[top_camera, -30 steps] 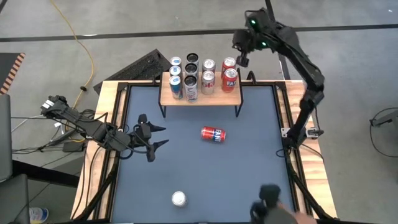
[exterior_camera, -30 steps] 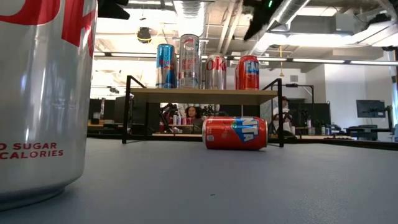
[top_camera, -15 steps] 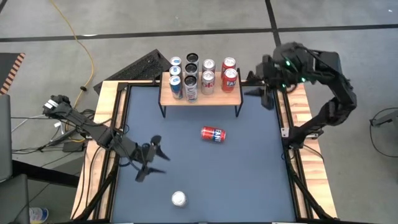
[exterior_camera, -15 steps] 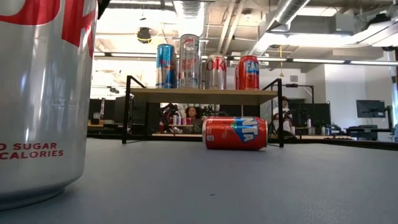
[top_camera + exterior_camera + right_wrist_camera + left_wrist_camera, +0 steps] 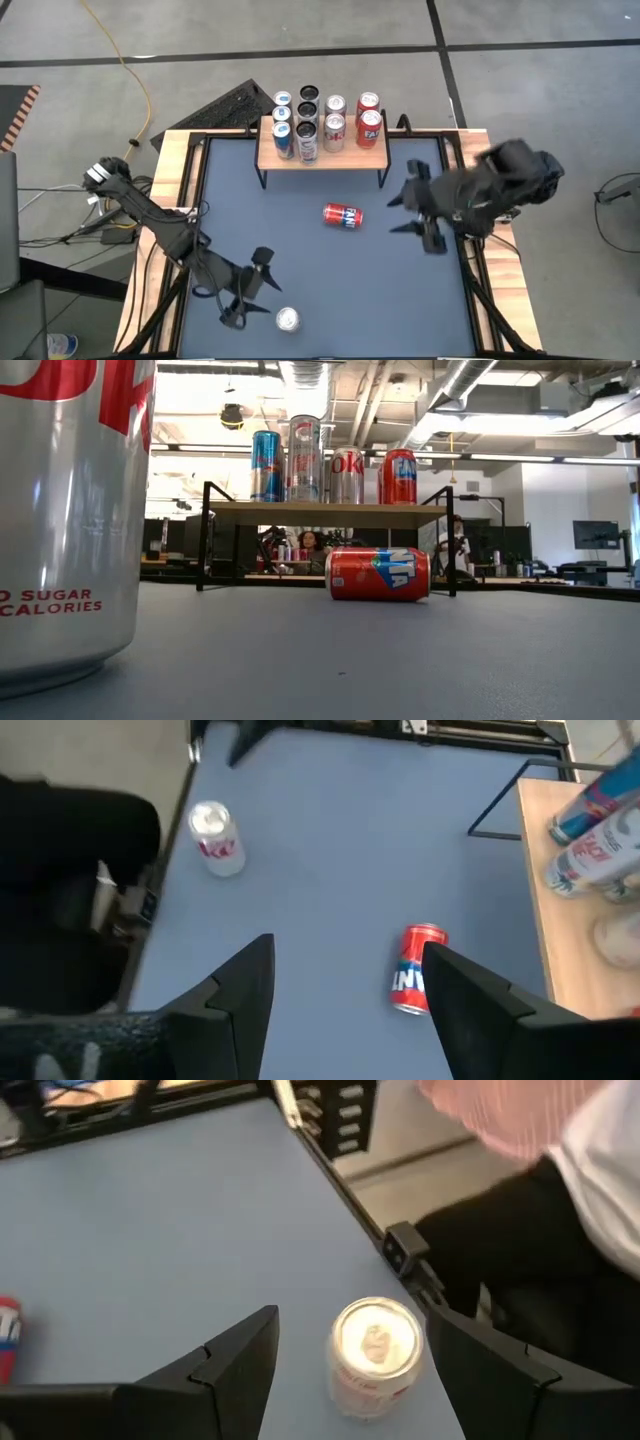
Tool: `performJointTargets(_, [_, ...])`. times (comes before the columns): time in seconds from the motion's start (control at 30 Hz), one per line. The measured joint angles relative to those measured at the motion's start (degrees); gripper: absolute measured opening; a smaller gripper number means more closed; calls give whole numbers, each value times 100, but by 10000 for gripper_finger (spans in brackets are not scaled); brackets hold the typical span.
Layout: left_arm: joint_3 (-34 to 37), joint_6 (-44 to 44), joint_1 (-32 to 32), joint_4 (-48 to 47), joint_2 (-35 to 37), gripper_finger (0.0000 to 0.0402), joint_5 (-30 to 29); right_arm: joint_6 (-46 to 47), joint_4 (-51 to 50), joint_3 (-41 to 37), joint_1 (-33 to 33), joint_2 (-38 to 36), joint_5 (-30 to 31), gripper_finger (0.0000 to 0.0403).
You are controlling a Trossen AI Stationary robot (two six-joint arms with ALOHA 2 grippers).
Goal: Place canned beverage on shelf
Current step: Put the silver soda can on the shelf aligned with the other silver soda can
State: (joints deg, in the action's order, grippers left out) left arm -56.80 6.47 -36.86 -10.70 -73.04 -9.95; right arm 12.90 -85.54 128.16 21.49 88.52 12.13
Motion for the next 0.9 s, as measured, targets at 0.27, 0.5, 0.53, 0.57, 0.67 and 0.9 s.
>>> performJointTargets(0.27, [-1175, 158, -155, -769, -1264, 243, 544, 284, -323, 0, 805, 671, 728, 234])
performJointTargets(0.5, [-1127, 670, -425, -1124, -1205, 236, 545, 1113, -290, 7, 1296, 1317, 1147, 234])
performJointTargets(0.53, [-1127, 721, -515, -1151, -1164, 236, 369, 1098, -192, 7, 1377, 1473, 1323, 234])
performJointTargets(0.57, [-1128, 802, -616, -1230, -1112, 235, 177, 1011, -75, 7, 1460, 1652, 1469, 234])
performJointTargets(0.67, [-1129, 1199, -961, -1618, -1027, 235, -374, 601, 463, 3, 1504, 2237, 1612, 234])
performJointTargets(0.9, [-1127, 1610, -1772, -1502, -1042, 235, -1528, 15, 1666, -2, 1323, 3108, 1496, 234])
